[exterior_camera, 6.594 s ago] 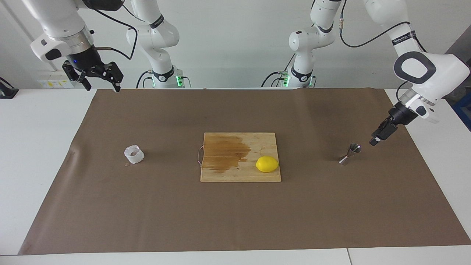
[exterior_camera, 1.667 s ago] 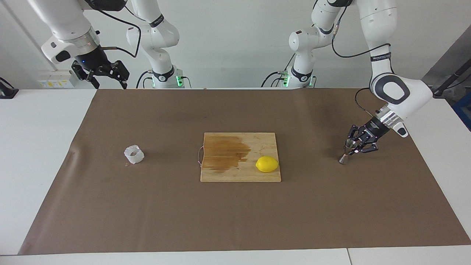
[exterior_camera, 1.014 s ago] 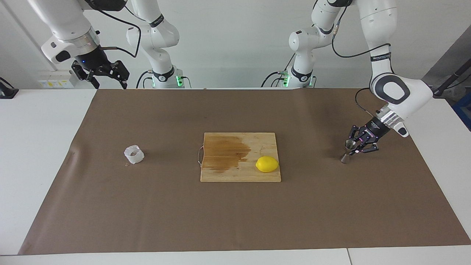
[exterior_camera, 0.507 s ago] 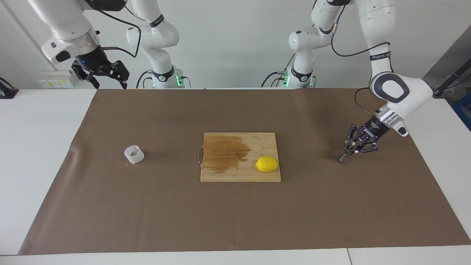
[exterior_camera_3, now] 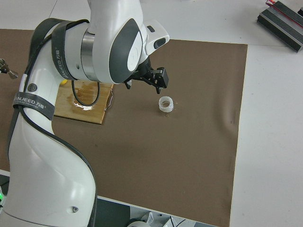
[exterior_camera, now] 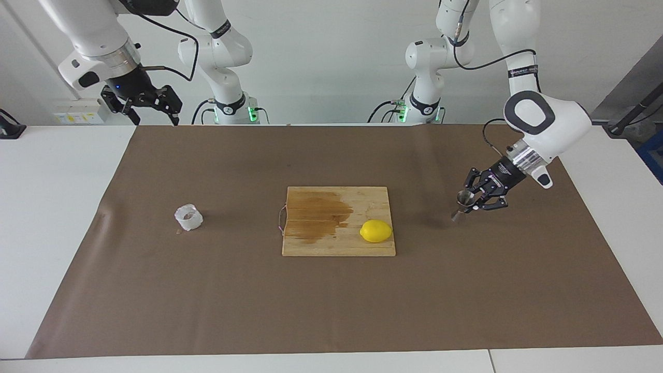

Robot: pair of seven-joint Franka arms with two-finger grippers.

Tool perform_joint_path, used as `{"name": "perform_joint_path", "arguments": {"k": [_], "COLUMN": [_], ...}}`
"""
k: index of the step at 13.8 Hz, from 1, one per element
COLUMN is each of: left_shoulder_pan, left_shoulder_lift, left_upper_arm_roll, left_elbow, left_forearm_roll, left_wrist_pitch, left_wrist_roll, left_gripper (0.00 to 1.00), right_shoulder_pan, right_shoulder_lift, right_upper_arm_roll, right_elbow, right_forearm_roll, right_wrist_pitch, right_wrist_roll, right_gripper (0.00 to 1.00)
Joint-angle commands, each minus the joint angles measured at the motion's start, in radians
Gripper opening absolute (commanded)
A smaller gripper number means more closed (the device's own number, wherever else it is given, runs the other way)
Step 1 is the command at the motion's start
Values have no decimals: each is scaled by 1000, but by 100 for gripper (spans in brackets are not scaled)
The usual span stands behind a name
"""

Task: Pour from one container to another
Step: 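Carry the metal cup with the left gripper onto the cutting board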

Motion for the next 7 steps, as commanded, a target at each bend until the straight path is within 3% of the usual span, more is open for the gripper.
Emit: {"name": "perform_joint_path", "arguments": {"k": [1, 7], "left_shoulder_pan": [-77, -252], "left_shoulder_lift": [-37, -50], "left_upper_arm_roll": [15, 15], "left_elbow": [-20, -17], "left_forearm_roll": [-54, -106], "left_wrist_pitch": [-11, 68], "left_wrist_roll": [-38, -182], "left_gripper": [3, 3], "right_shoulder_pan": [-1, -2], "right_shoulder_lift": [-24, -25], "right_upper_arm_roll": [1, 0], "right_elbow": [-25, -42], "right_forearm_roll": [-21, -49], "right_wrist_pitch": [8, 14], "right_wrist_roll": [-18, -20], "right_gripper": [100, 100]}}
